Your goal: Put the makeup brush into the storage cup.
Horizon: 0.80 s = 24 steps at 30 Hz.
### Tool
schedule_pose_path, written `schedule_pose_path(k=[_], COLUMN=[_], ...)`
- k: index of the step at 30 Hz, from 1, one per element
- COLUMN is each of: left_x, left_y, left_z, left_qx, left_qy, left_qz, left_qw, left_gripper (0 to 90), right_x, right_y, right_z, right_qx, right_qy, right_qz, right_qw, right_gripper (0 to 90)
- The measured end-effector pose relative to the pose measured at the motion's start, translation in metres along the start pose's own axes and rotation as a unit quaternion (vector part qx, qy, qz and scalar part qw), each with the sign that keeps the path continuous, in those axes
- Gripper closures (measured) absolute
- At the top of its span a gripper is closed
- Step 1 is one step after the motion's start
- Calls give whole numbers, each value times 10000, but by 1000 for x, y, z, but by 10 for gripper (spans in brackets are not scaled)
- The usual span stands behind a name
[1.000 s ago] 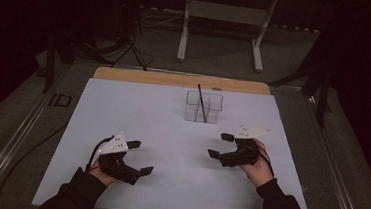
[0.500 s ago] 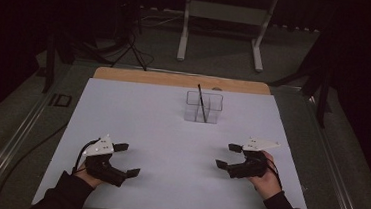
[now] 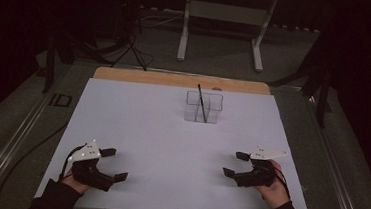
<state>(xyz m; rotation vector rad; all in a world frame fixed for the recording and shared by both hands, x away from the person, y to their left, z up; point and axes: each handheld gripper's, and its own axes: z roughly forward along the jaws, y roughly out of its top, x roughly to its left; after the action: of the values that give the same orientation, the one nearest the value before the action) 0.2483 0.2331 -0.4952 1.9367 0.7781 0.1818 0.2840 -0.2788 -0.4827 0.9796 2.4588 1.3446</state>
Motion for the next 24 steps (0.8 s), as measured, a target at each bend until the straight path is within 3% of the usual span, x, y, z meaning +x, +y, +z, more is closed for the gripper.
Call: schedule_pose_path(k=[9, 17, 24], left_x=[2, 4, 5], left_y=[-6, -11, -13], left_z=[-9, -10, -8], left_qx=[-183, -331, -328], left_qy=[-23, -38, 75], left_qz=[43, -80, -86], left_qw=[9998, 9994, 9994], left_gripper=[22, 22, 22], right_x=[-2, -2, -5], right_y=[-13, -24, -29], right_z=[-8, -15, -15], right_qx=[-46, -126, -146], right_qy=[13, -45, -81], right_qz=[89, 133, 110], right_qw=[9999, 9998, 9998], right_gripper=[163, 162, 163])
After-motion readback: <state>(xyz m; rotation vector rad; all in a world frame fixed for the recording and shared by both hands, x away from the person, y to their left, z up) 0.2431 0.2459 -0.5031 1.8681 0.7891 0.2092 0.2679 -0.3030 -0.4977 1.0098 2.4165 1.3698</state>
